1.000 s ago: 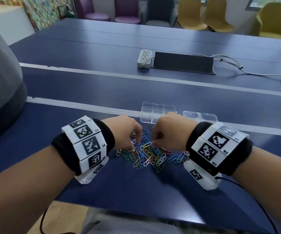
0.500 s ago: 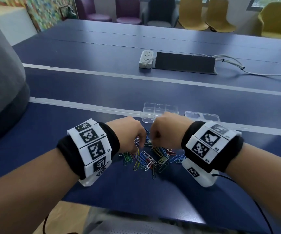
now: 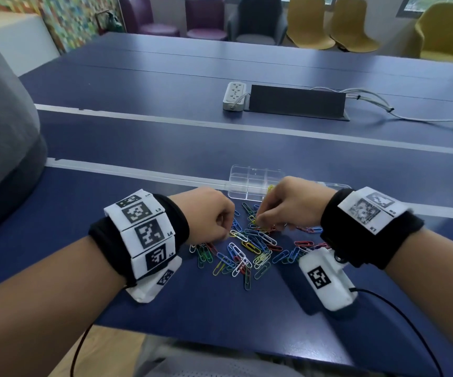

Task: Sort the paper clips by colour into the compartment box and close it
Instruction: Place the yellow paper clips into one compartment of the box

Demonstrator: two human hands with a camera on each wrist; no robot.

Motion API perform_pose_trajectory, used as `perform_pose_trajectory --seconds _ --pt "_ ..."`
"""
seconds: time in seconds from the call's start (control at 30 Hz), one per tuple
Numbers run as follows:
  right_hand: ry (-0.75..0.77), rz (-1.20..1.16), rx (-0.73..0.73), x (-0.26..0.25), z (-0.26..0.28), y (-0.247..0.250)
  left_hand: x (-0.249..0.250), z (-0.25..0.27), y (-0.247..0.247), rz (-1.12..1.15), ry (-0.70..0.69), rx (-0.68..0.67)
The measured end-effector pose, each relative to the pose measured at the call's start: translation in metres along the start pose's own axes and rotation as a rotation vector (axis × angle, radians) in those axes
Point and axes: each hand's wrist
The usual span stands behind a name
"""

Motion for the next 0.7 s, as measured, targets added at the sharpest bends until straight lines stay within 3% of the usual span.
perform_pose_trajectory --seconds 0.2,0.47,0.7 --pt "-0.017 -0.127 0.036 0.005 -0.006 0.004 0.005 -0.011 0.004 0.083 0.007 0.058" --pt "-0.034 -0.189 0.302 0.012 -0.021 0.032 0.017 -0.056 0.013 0.15 0.079 0.206" --pt "-0.141 -0.218 0.252 0.015 -0.028 0.033 0.028 -0.092 0.019 0.144 0.139 0.272"
Point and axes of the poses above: each hand's wrist, its own z-axis away from the middle knuckle, its own y-axis out of the back of the hand, x = y × z, and after that the axes turned 12 degrees about -y, right-handed
